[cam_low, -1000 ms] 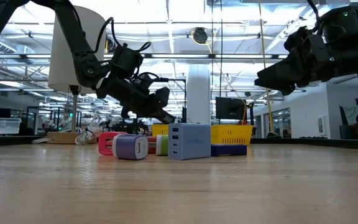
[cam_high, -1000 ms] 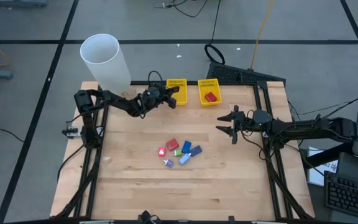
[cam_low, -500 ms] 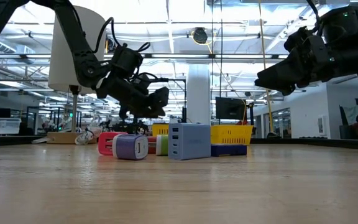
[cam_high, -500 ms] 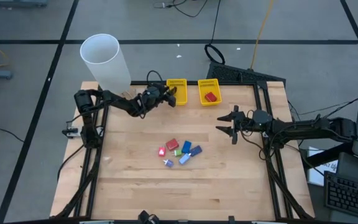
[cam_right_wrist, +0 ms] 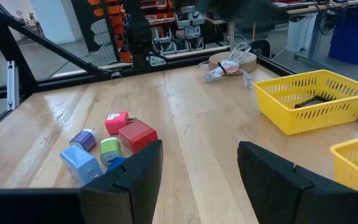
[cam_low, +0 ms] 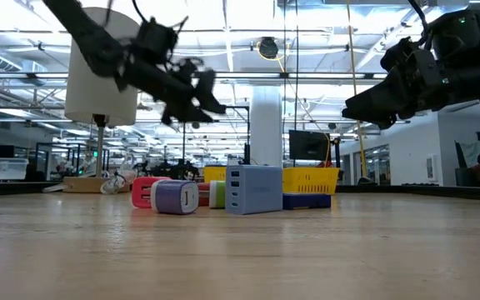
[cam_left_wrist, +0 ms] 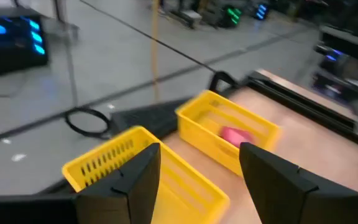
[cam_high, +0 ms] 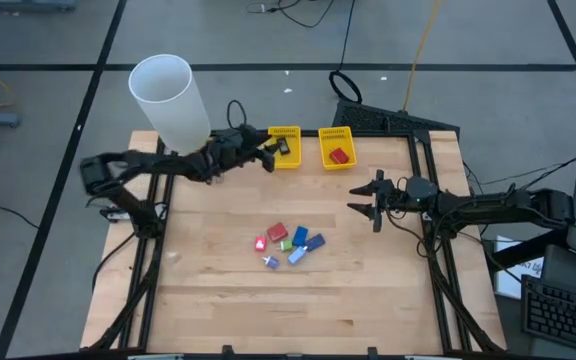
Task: Pick & Place Office items
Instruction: Put the pink charger adapter into the right yellow bin
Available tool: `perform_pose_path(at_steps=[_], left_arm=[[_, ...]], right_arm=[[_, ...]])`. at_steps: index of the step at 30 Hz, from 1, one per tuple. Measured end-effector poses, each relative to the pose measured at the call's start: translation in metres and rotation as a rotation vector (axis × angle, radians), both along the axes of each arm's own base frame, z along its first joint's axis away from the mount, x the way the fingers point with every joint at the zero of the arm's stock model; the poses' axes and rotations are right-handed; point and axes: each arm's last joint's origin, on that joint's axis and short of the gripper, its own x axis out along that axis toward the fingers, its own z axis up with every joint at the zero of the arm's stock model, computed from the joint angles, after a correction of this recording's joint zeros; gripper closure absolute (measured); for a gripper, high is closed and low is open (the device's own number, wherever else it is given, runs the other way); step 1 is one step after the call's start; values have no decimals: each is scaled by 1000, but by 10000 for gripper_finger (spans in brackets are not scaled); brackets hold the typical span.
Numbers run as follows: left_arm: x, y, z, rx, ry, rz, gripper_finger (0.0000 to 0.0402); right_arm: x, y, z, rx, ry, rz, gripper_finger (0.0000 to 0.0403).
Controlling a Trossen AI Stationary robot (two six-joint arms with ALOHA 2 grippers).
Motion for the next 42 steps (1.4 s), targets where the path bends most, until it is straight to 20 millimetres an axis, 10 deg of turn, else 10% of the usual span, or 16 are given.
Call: perform_pose_path(at_steps=[10,19,32,42], left_arm=[[-50,-65,52,-23,17,-235,205],[-85,-128,15,92,-120,-405,235],[-153,-140,0,91,-269,-363,238],[-145,-141,-13,-122,-227,-384,233]], right_arm=[[0,0,0,10,-2,-1,206],[0,0,0,15,-3,-5,206],[14,16,-7,-13,-9,112,206],[27,15,-17,-47,-36,119,206]])
